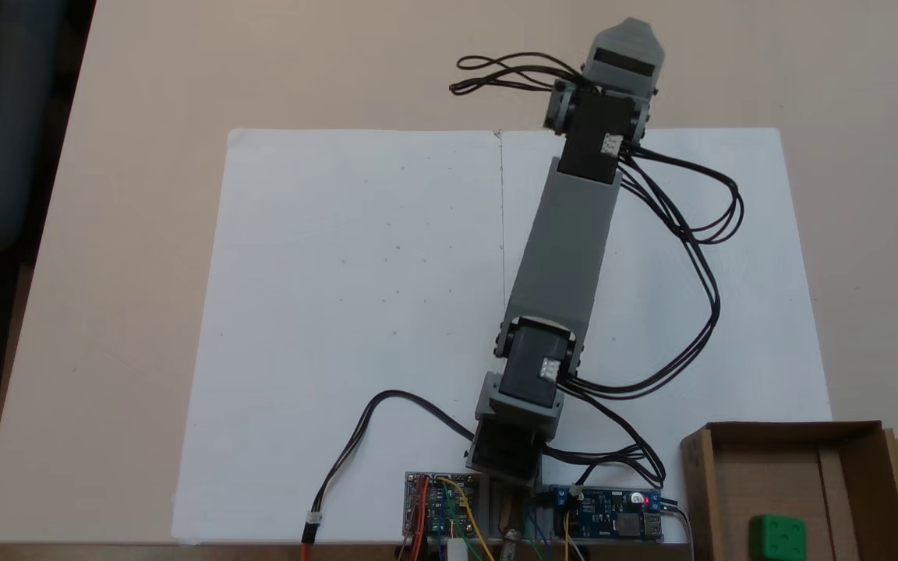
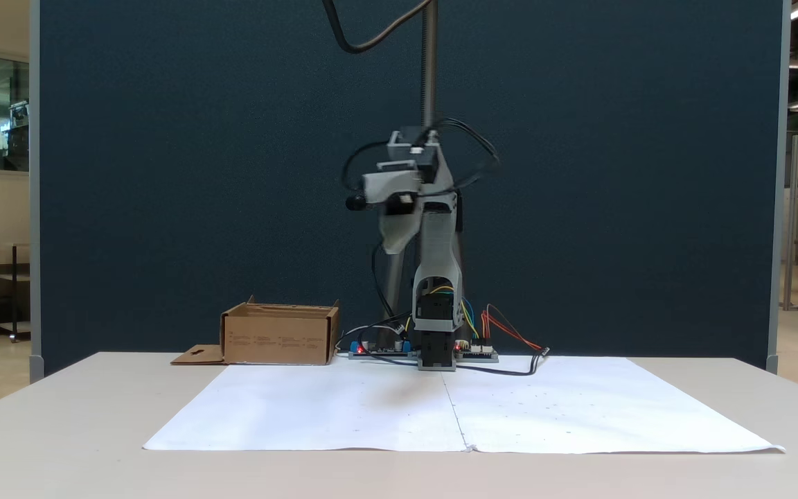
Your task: Grasp a green dice and put it in the bin.
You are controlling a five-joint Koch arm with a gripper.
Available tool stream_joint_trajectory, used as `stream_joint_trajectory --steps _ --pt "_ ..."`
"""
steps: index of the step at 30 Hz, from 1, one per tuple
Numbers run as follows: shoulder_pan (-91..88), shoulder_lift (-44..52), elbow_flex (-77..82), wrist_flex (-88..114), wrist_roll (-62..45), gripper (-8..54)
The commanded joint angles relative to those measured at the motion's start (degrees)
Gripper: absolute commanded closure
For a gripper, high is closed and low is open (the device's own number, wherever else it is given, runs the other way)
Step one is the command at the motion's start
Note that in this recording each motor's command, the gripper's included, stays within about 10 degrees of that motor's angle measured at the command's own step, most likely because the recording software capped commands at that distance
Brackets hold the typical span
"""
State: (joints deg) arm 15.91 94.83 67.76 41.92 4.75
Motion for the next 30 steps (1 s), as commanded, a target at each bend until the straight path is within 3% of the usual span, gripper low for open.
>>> stream_joint_trajectory --steps 1,12,21,30 --pt "-0.88 5.45 2.29 -8.53 0.44 1.1" --pt "-11.51 24.17 33.57 -31.36 -1.85 0.3" --pt "-13.8 29.09 55.63 -48.5 -2.29 4.2" --pt "-15.56 37.0 77.78 -64.84 -3.43 4.2"
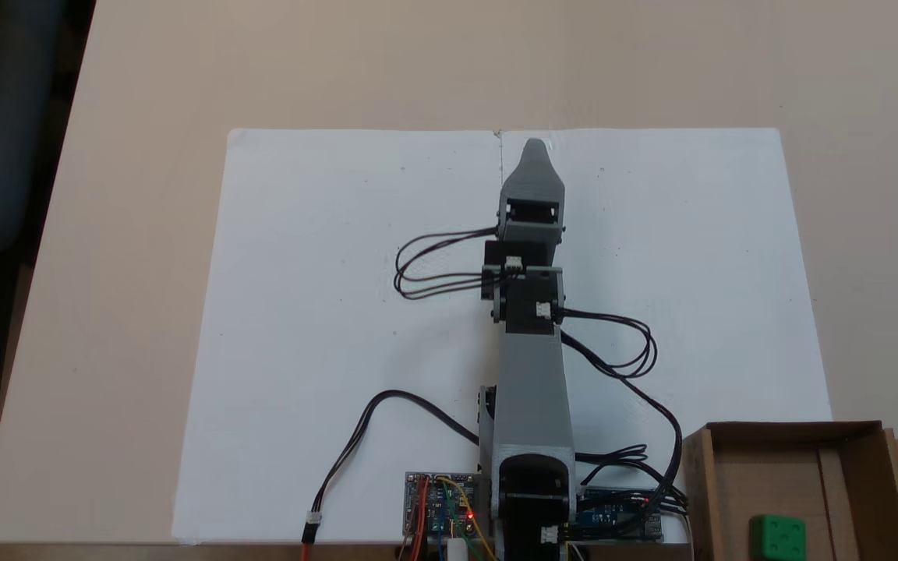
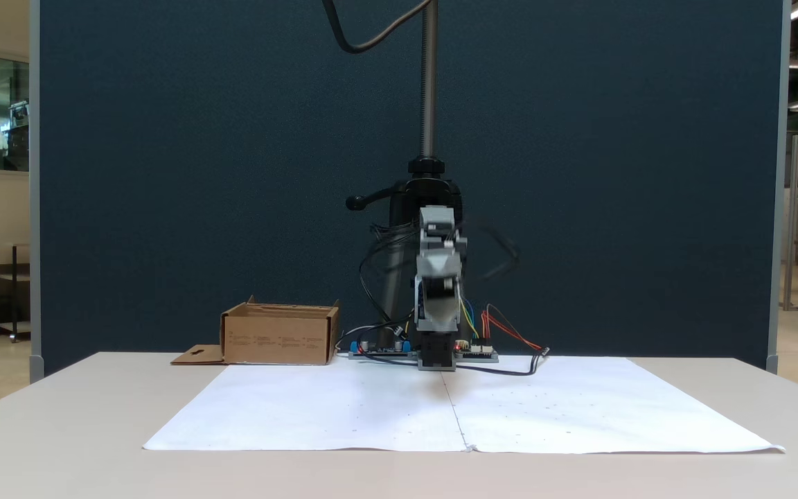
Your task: Grasp a green dice and put it in the bin.
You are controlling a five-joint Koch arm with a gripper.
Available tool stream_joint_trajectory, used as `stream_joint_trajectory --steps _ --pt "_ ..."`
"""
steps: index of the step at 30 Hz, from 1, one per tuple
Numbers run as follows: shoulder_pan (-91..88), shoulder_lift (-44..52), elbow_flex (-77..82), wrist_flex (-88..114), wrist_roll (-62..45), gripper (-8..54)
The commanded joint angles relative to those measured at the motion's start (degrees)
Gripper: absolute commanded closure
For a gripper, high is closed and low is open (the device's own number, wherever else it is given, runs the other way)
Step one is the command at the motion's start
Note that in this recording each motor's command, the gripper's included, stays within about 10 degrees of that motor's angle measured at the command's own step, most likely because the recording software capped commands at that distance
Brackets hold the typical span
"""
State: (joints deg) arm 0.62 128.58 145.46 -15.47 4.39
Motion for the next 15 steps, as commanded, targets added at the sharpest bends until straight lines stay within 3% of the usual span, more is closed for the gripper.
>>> stream_joint_trajectory --steps 1,15 --pt "-0.79 4.22 2.81 -9.56 -3.25 4.1" --pt "-0.09 7.38 31.73 -35.14 -3.52 2.7"
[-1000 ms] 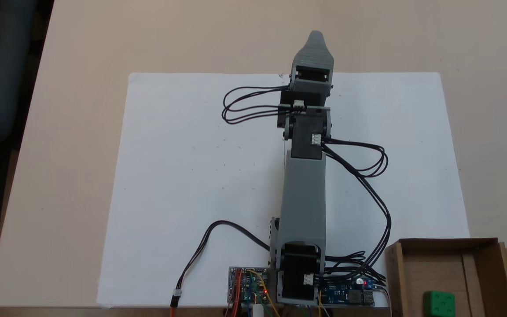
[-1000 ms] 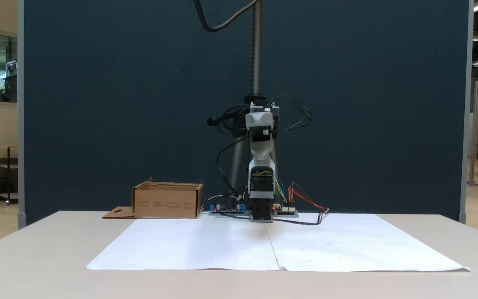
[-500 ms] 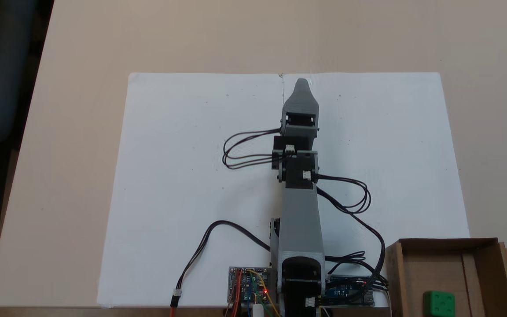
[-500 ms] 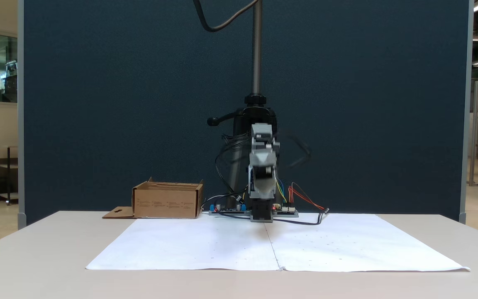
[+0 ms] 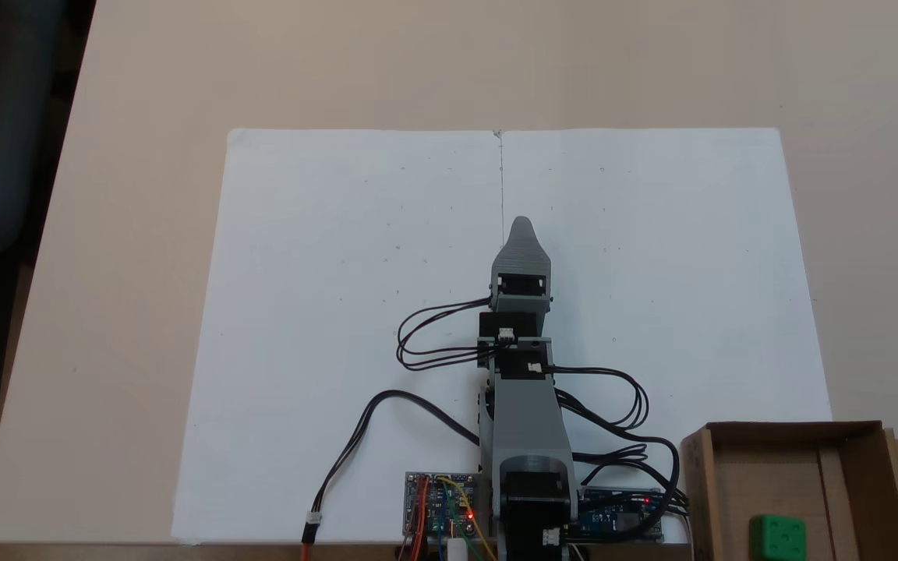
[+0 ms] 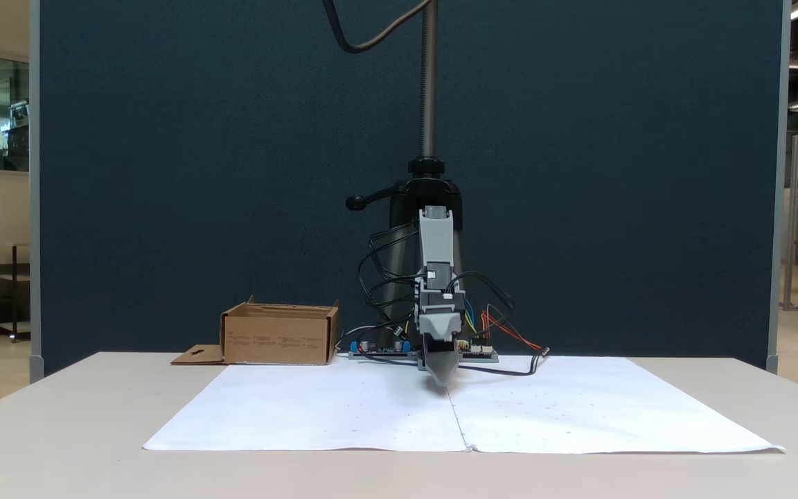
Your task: Grasp a green dice and put it in the bin.
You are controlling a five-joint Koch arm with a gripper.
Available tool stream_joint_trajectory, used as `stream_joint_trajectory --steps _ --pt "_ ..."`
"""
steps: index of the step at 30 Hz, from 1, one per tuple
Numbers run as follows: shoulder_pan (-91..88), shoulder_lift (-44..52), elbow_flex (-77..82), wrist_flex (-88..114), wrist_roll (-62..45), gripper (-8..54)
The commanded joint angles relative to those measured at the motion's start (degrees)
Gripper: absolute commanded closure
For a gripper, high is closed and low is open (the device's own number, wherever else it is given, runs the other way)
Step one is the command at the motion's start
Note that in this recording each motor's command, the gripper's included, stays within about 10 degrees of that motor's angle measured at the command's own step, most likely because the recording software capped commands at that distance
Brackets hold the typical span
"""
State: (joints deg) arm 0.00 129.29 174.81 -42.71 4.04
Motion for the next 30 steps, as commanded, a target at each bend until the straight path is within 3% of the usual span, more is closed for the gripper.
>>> stream_joint_trajectory --steps 1,30 --pt "0.44 6.68 3.6 -9.65 -3.16 2.1" --pt "0.35 6.42 4.57 -40.23 -3.34 0.4"
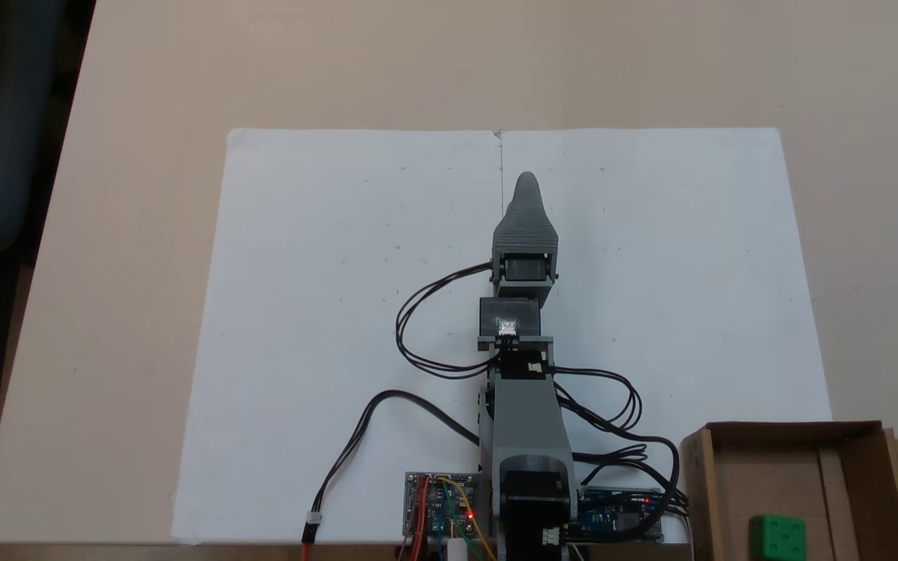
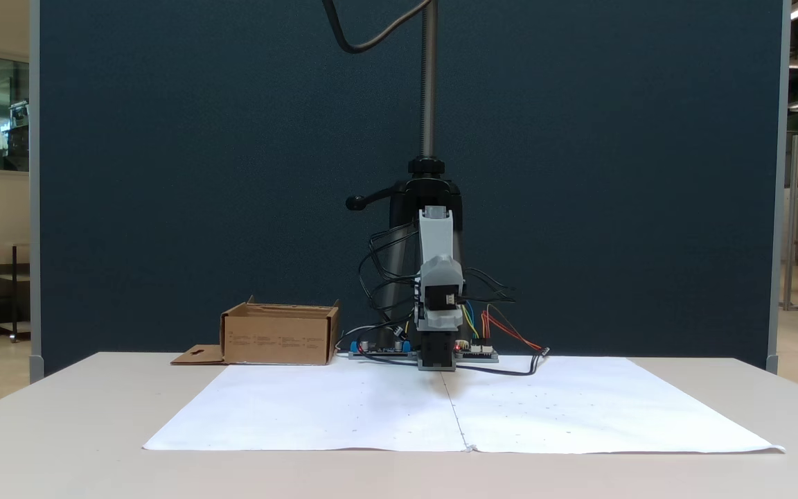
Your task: Grasp a green dice and put it in the bin.
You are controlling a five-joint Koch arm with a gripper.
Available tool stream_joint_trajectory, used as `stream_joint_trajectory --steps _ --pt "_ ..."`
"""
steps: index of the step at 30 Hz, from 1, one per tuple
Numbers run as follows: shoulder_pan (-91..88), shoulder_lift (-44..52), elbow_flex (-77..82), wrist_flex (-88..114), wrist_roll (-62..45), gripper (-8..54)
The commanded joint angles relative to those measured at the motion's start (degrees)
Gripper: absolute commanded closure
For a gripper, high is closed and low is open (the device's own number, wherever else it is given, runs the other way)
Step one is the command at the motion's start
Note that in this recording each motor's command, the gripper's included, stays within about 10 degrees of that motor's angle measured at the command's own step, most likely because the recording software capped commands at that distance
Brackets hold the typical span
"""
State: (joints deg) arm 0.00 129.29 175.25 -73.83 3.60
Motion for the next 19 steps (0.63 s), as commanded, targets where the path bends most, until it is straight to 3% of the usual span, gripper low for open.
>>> stream_joint_trajectory --steps 1,19 --pt "0.35 6.42 4.13 -9.82 -2.9 0.4" --pt "0.26 6.5 4.13 -23.01 -2.72 0.4"
